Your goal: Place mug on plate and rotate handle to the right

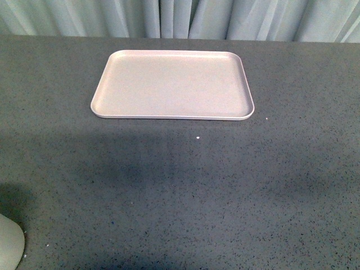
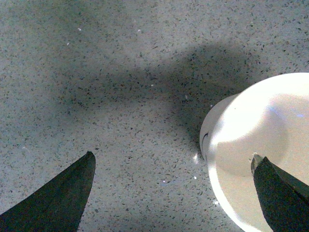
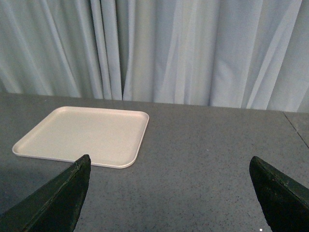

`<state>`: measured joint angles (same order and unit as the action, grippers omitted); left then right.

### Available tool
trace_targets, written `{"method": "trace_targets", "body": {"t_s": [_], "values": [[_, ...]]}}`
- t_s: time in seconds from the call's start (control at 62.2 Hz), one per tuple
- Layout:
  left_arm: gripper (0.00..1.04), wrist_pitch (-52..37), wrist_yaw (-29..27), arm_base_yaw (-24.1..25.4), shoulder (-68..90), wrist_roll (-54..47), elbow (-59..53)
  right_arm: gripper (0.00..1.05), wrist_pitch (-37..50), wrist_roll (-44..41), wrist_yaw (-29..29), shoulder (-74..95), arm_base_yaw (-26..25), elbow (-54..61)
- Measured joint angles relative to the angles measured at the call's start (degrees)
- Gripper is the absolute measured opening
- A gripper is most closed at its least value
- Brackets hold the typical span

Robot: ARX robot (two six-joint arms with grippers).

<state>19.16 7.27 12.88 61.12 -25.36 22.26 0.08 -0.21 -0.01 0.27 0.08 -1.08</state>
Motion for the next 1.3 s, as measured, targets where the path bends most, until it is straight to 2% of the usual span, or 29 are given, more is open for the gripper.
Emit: {"method": "trace_targets", "body": {"t_s": [0.177,0.531,0.675,0.885,1.013,1.303], "values": [[0.95,-1.20,-0.76,-1.66,3.41,-0.39,0.31,0.96,0.00,0.00,0.00,0.00,0.00,0.00],[0.94,-5.75,-1.33,-2.01,10.75,-1.09,1.36,0.96,0.00,0.00,0.00,0.00,0.00,0.00],[0.73,-6.86,-1.38,-2.12,12.50,-1.20,1.38,0.96,0.00,0.00,0.00,0.00,0.00,0.00],[0.23,-7.56,-1.11,-3.32,13.53,-0.96,1.36,0.96,0.00,0.00,0.00,0.00,0.00,0.00],[0.04,-7.30,-0.66,-4.13,13.44,0.00,1.38,0.96,0.00,0.00,0.00,0.00,0.00,0.00],[0.02,-3.96,-0.13,-8.41,10.69,4.00,2.27,0.96,0.00,0.00,0.00,0.00,0.00,0.00]]}}
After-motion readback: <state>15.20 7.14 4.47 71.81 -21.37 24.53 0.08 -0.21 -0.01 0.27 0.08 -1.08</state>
